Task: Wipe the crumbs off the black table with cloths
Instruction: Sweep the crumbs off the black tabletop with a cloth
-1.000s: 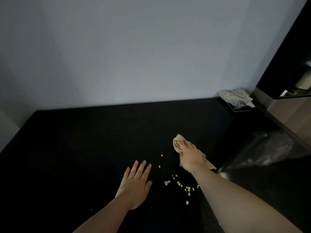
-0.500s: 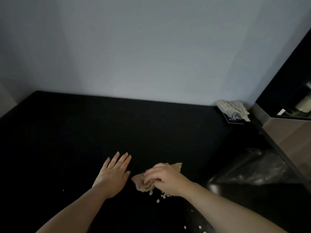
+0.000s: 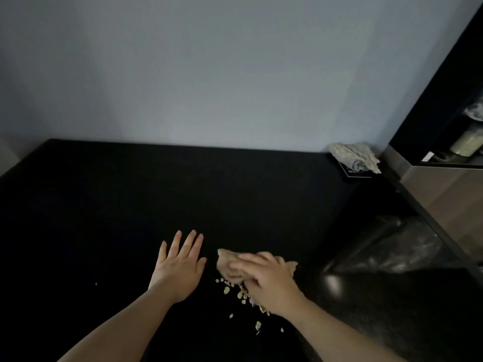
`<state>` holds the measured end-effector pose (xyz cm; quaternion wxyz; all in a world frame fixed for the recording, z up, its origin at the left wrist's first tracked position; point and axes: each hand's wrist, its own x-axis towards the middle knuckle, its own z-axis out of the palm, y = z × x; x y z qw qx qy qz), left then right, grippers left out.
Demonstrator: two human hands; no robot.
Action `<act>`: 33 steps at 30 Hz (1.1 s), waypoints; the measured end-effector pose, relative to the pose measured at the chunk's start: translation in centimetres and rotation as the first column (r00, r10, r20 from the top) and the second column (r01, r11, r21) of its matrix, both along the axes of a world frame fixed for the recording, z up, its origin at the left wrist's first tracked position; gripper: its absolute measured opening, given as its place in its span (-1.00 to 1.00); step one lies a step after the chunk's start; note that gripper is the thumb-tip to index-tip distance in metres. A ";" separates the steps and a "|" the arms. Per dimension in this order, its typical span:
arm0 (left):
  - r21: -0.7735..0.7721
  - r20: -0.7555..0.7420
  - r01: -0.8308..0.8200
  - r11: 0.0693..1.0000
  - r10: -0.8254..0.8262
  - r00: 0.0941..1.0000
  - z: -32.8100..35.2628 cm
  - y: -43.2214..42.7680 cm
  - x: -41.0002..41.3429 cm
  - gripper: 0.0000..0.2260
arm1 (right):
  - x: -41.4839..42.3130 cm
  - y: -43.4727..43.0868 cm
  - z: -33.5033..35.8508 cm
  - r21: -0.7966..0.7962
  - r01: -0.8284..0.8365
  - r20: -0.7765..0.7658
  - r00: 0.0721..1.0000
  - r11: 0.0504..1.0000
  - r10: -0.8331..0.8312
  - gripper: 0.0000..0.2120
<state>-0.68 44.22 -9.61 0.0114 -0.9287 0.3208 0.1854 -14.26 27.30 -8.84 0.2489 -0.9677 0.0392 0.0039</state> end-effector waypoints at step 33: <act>-0.107 0.008 0.123 0.987 -0.123 0.992 -0.3 3.6 -5.7 -0.49 | -7.4 4.2 -0.8 -0.031 0.610 0.359 0.746 0.792 -0.561 -0.64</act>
